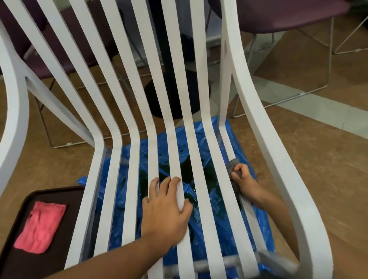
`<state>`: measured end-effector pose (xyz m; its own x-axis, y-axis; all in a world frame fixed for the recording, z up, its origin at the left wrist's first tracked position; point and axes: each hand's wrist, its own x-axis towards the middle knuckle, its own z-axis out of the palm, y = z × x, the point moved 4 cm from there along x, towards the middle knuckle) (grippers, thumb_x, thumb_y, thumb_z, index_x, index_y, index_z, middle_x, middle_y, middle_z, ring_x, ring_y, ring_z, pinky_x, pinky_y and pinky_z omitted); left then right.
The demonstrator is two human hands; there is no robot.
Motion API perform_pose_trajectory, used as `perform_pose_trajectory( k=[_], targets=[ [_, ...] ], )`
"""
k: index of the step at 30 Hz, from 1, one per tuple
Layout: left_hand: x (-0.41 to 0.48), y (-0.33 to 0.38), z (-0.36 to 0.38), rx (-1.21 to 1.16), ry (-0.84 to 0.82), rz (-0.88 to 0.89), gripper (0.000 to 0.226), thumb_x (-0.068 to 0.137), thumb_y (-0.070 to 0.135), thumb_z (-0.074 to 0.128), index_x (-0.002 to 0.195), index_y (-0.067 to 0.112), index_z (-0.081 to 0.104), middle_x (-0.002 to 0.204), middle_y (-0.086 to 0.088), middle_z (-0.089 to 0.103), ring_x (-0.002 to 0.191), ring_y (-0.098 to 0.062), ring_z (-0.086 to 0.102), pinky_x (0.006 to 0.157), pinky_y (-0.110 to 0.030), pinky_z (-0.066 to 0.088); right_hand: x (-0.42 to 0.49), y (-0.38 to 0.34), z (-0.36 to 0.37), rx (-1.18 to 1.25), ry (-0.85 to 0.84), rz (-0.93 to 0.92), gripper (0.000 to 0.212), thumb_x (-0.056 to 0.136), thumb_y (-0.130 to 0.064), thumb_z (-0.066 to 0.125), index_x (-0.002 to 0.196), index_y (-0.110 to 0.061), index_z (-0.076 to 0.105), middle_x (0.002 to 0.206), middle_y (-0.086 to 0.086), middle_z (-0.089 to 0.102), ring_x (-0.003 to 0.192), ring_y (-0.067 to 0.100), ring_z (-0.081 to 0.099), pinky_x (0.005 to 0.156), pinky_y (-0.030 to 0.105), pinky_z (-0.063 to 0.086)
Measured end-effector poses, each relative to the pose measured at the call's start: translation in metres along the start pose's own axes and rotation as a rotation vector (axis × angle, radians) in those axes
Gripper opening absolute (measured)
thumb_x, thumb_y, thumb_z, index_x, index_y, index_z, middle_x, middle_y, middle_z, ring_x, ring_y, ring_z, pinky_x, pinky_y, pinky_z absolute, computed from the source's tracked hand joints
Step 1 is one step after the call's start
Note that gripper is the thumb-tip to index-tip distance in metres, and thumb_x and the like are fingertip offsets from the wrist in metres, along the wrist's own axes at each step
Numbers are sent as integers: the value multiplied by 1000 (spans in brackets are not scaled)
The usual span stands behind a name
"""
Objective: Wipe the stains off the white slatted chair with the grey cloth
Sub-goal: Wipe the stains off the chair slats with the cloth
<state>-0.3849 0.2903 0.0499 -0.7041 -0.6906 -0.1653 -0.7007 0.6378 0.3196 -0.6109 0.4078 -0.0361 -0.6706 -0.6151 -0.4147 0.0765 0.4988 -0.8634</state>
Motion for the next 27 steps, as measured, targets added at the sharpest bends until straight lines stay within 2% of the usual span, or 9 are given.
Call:
perform_pose_trajectory(
  k=[4,6,7,9,11,13,18,20,27],
  targets=[
    [-2,1,-1,5,8,3,55,94,54,39,146,36,29,152,12,35,149,-21,11,111,-50,35,-57,32,-5,-28,-56,34,12,101,0,48,104,-8,39,83,7,45,67,11,43,53,9,39],
    [-3,1,-1,1,9,1,56,94,54,38,146,35,29,152,11,35,150,-21,10,111,-50,35,-85,47,-7,-77,-73,38,18,97,1,57,100,-6,40,80,7,46,68,14,44,57,10,40],
    [-3,2,-1,1,9,1,56,94,54,37,146,35,29,152,11,36,150,-21,10,111,-51,36,-96,54,-8,-111,-77,29,23,91,-5,64,97,-8,42,80,4,46,70,17,46,61,11,41],
    [-5,2,-2,2,5,2,55,94,54,37,146,35,29,152,11,36,150,-21,10,112,-52,35,-111,61,-10,-162,-102,19,29,77,-21,65,92,-13,41,83,1,49,74,13,53,66,13,43],
    [-5,2,-2,11,0,1,54,94,54,36,144,35,29,151,10,38,149,-21,11,111,-53,36,-113,64,-13,-184,-161,29,29,84,-14,67,91,-12,39,84,0,49,72,0,56,66,8,43],
    [-4,1,-1,24,-3,3,54,94,54,36,144,35,29,150,10,38,149,-22,11,110,-52,37,-106,64,-16,-226,-204,26,31,92,2,64,92,-12,37,84,-2,47,75,6,55,66,6,42],
    [-3,1,0,30,-12,9,55,95,52,35,146,34,27,154,10,34,150,-23,9,112,-53,35,-84,62,-19,-279,-288,56,18,101,-10,55,98,-12,38,77,3,46,67,11,43,64,14,39],
    [-3,1,1,30,-16,12,55,95,53,35,147,34,27,155,10,33,151,-22,8,113,-53,34,-68,52,-19,-267,-276,58,16,103,-15,52,98,-14,37,79,7,44,67,13,42,63,20,38],
    [-2,-1,4,23,-21,6,56,96,55,36,148,38,24,158,15,27,152,-19,3,116,-51,29,28,0,-10,-243,-175,6,12,107,-18,43,99,-12,35,78,7,41,66,12,39,60,24,34]
  ],
)
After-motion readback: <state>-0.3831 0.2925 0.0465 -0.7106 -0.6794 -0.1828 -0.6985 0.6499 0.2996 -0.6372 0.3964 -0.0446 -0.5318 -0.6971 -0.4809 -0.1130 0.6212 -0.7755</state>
